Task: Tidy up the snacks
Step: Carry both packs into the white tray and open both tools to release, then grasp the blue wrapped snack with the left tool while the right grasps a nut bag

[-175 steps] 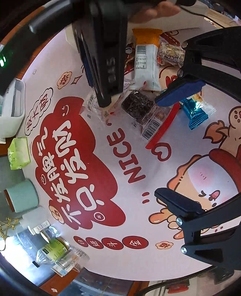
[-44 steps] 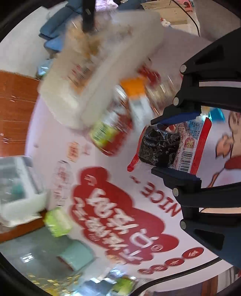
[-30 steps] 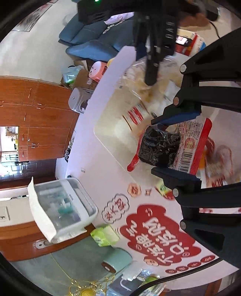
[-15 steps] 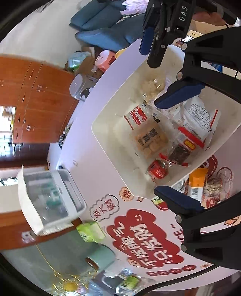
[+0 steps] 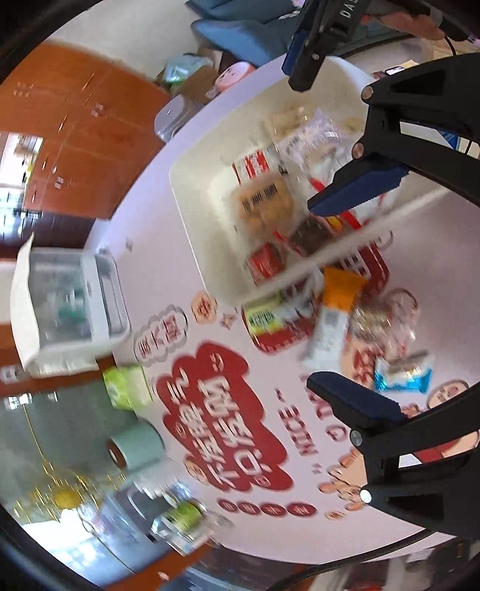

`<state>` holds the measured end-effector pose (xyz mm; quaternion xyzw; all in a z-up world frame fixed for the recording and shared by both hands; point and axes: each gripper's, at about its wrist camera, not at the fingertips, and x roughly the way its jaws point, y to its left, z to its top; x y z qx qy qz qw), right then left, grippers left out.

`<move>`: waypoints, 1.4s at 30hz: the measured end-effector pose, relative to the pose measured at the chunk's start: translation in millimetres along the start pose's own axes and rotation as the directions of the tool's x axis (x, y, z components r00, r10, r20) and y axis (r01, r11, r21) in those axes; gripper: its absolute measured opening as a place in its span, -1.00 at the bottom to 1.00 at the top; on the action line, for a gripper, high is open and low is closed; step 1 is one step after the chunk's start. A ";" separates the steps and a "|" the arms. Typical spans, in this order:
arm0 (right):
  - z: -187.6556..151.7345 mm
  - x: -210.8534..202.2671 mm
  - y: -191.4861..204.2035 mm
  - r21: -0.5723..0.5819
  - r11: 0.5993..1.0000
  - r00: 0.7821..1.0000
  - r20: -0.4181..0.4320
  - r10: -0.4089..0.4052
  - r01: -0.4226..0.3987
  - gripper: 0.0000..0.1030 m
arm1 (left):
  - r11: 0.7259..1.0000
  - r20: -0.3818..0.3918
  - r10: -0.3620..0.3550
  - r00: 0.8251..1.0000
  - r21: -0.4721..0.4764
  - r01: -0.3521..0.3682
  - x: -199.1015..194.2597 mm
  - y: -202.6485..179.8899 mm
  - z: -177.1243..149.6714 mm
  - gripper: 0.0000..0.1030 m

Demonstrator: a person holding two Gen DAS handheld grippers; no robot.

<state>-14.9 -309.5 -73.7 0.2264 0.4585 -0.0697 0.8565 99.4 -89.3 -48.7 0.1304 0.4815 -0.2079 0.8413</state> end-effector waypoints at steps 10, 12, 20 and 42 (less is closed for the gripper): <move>-5.7 -3.2 45.6 -0.077 0.995 0.998 0.014 0.067 -0.066 0.13 | 0.988 -0.041 0.114 0.993 -0.100 -0.118 -5.4 67.1 -44.5 0.65; -9.1 -3.1 59.9 -0.099 0.991 0.996 0.018 0.091 -0.089 0.13 | 0.984 -0.067 0.141 0.988 -0.100 -0.147 1.4 75.9 -56.2 0.65; -33.9 9.9 114.5 -0.184 0.975 0.992 0.005 0.126 -0.123 0.13 | 0.973 -0.131 0.206 0.970 -0.079 -0.217 49.4 84.6 -97.4 0.65; -78.7 82.6 191.9 -0.155 0.985 0.993 -0.104 0.062 -0.078 0.13 | 0.986 -0.194 0.067 0.979 -0.135 -0.094 99.6 148.2 -133.1 -0.47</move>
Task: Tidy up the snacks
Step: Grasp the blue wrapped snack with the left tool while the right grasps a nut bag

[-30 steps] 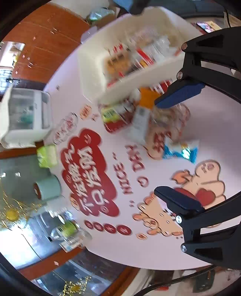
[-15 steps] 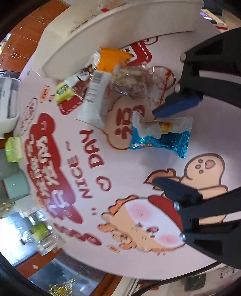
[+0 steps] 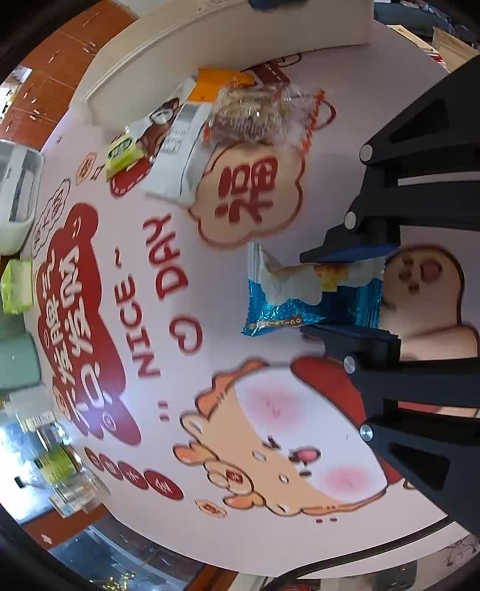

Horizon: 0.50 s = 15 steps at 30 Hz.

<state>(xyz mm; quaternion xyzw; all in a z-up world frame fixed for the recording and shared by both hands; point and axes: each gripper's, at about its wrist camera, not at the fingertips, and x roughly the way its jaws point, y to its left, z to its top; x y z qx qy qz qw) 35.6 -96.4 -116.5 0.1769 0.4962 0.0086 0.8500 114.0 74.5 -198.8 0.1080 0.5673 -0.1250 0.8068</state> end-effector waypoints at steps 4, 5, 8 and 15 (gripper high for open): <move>-2.3 32.6 8.4 0.043 0.997 0.997 -0.040 -0.070 0.072 0.13 | 1.000 0.008 0.000 1.000 -0.006 0.000 -6.3 18.3 1.5 -0.47; -1.8 39.9 8.9 0.056 0.995 0.995 -0.047 -0.083 0.086 0.13 | 1.000 0.010 0.004 1.000 -0.008 -0.004 -8.3 22.1 1.7 -0.47; -3.4 60.5 6.7 0.123 0.983 0.990 -0.068 -0.125 0.133 0.13 | 1.000 0.019 -0.009 1.000 -0.019 0.010 -13.3 33.0 1.6 -0.47; -0.7 87.6 -2.3 0.238 0.950 0.979 -0.082 -0.189 0.203 0.13 | 1.000 0.046 -0.019 0.999 -0.023 0.020 -25.7 49.7 3.9 -0.47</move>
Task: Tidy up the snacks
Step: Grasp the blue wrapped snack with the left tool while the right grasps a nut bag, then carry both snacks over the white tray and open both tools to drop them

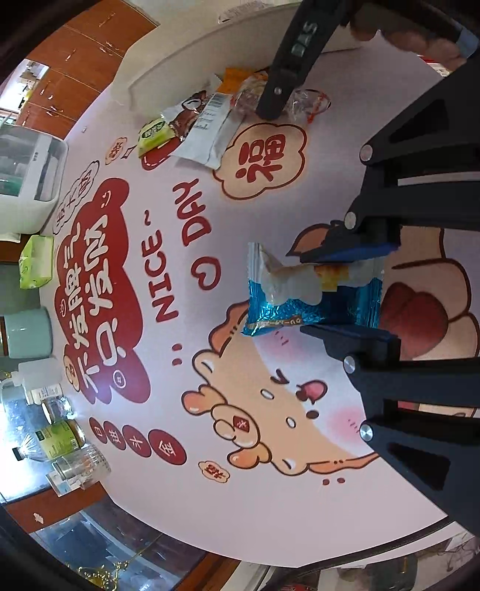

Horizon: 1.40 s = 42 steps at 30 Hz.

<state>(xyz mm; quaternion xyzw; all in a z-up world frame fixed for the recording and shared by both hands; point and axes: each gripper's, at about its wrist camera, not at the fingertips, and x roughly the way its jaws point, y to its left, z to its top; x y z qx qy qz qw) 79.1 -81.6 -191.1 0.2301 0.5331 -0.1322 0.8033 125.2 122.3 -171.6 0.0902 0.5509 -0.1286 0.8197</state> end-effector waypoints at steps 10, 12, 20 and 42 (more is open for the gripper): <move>2.6 14.6 10.2 -0.029 0.996 0.996 0.030 -0.079 0.080 0.13 | 1.000 0.001 0.008 1.000 -0.014 -0.008 -2.4 12.4 -0.1 -0.47; 0.8 14.0 11.4 -0.050 0.994 0.995 0.044 -0.090 0.092 -0.04 | 1.000 0.007 0.010 1.000 -0.016 -0.009 -4.8 13.5 -0.3 -0.47; -6.7 1.0 7.0 -0.105 0.994 0.999 0.033 -0.020 0.023 -0.24 | 1.000 0.035 0.013 0.999 -0.023 -0.012 -23.2 4.4 0.7 -0.47; -2.2 -154.7 -69.4 -0.320 0.942 0.963 0.204 0.174 -0.103 -0.26 | 0.982 0.224 -0.138 0.965 0.158 0.104 -120.0 -174.7 46.9 -0.47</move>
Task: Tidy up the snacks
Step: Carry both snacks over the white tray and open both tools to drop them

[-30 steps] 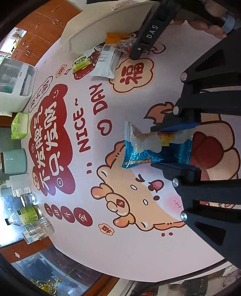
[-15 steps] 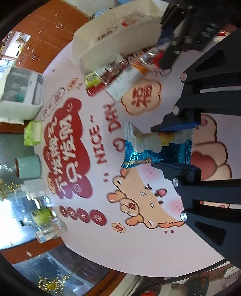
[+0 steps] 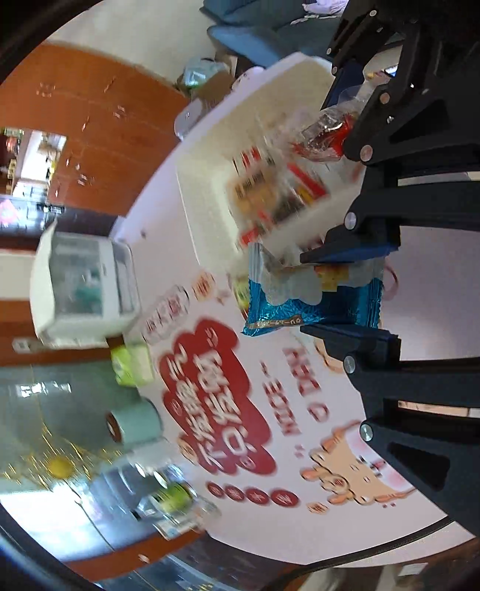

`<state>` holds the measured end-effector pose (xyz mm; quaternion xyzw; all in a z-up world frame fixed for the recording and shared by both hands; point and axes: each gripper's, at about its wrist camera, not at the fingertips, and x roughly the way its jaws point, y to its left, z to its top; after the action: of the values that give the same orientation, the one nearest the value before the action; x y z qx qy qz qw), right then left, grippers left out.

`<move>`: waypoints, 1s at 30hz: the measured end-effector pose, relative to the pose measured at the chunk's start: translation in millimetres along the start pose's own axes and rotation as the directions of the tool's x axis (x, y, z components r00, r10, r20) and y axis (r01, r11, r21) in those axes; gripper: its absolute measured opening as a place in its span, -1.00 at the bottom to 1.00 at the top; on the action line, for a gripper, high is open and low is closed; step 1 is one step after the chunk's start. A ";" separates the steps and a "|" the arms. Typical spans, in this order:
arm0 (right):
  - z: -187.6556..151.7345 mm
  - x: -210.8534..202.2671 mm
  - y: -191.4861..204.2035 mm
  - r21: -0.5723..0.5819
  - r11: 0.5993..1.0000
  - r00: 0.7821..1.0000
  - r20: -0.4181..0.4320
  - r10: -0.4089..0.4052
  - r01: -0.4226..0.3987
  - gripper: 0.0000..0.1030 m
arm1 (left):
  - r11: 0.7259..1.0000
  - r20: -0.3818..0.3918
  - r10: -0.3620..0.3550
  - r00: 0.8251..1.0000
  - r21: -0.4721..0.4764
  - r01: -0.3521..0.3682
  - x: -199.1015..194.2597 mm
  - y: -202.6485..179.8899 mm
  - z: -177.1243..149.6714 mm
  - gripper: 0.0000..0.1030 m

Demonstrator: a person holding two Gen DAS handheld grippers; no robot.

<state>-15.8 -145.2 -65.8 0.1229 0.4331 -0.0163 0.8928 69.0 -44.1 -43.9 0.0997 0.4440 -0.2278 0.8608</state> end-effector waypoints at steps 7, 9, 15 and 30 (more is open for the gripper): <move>5.8 -35.9 -67.1 0.091 0.995 0.997 0.068 -0.048 0.042 -0.26 | 0.997 0.019 -0.054 0.998 0.055 0.053 5.2 -65.8 27.9 -0.47; 8.7 -41.7 -84.6 0.109 0.992 0.994 0.080 -0.070 0.061 -0.25 | 0.996 0.030 -0.056 0.998 0.074 0.053 6.7 -81.7 35.3 -0.47; 17.1 -45.5 -118.9 0.138 0.986 0.990 0.086 -0.111 0.098 -0.25 | 0.994 0.046 -0.032 0.998 0.108 0.026 17.4 -112.7 57.5 -0.47; 22.0 -35.0 -139.9 0.119 0.981 0.986 0.054 -0.158 0.151 -0.22 | 0.985 0.001 0.125 0.992 0.121 -0.124 55.7 -124.2 74.3 0.50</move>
<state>-39.7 -288.5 -54.3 0.1392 0.4113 -0.1143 0.8935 90.7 -197.6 -41.7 0.1801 0.4251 -0.1997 0.8643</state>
